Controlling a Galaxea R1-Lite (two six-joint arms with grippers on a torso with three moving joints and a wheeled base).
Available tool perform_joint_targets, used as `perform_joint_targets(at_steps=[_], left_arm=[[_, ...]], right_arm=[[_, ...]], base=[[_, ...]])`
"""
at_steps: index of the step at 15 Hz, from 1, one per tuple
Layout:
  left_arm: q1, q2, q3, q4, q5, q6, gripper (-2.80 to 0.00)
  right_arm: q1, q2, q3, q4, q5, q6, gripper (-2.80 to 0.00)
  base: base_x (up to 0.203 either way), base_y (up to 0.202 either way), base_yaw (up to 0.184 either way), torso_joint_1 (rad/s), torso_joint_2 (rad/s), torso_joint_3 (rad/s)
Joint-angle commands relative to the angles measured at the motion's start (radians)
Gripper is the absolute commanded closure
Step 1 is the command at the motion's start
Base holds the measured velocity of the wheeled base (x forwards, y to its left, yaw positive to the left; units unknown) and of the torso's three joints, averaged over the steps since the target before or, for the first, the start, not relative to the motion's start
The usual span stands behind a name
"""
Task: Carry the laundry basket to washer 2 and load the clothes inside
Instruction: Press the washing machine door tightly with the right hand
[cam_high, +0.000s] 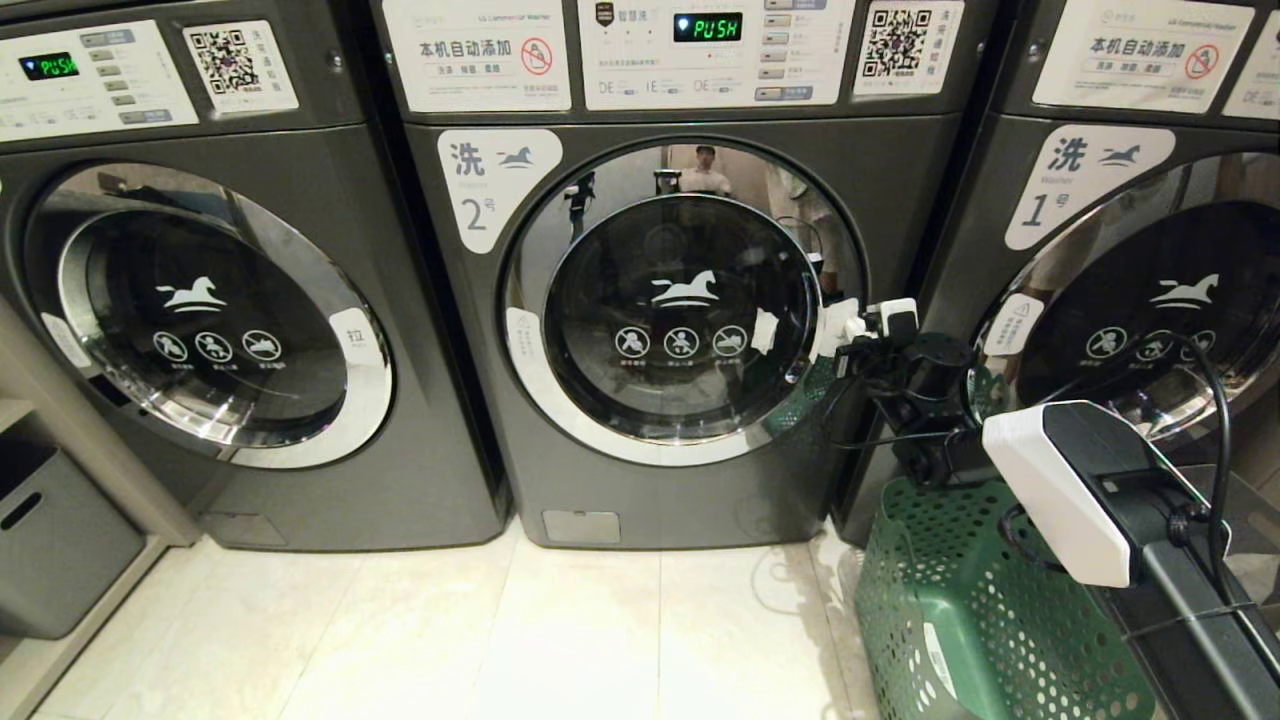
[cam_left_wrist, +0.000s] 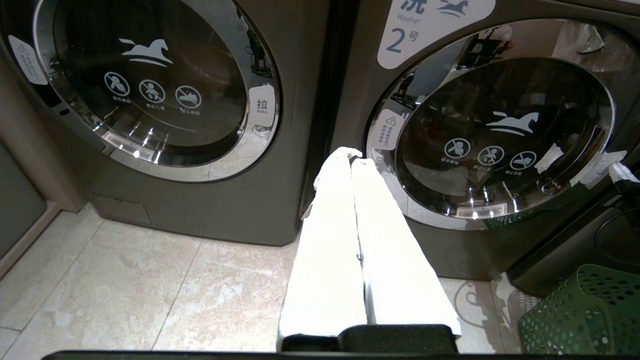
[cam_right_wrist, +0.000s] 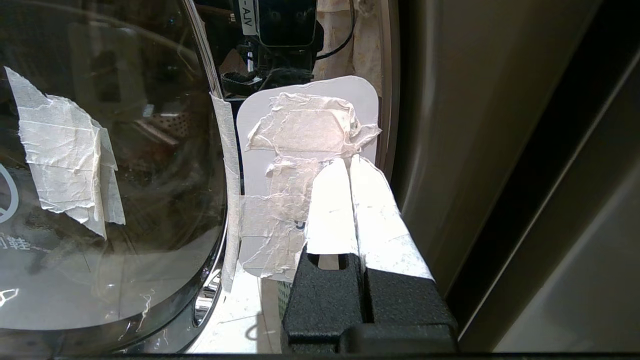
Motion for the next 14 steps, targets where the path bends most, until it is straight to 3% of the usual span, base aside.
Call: perform_joint_targets(at_steps=[1,14], left_arm=[[0.0,0.039,0.001,0.009,0.01,0.0,0.0],[-0.004,0.036,0.051,-0.002,-0.034,-0.006,0.0]], right_arm=[[0.001,-0.003,0.001,-0.009,-0.003,-0.002,0.0],[0.007,0.0,0.0,-0.008,-0.002,-0.002,0.0]], base=[[0.0,0.0,0.0,0.0,0.0,0.0],[0.0,0.0,0.0,0.0,0.0,0.0]])
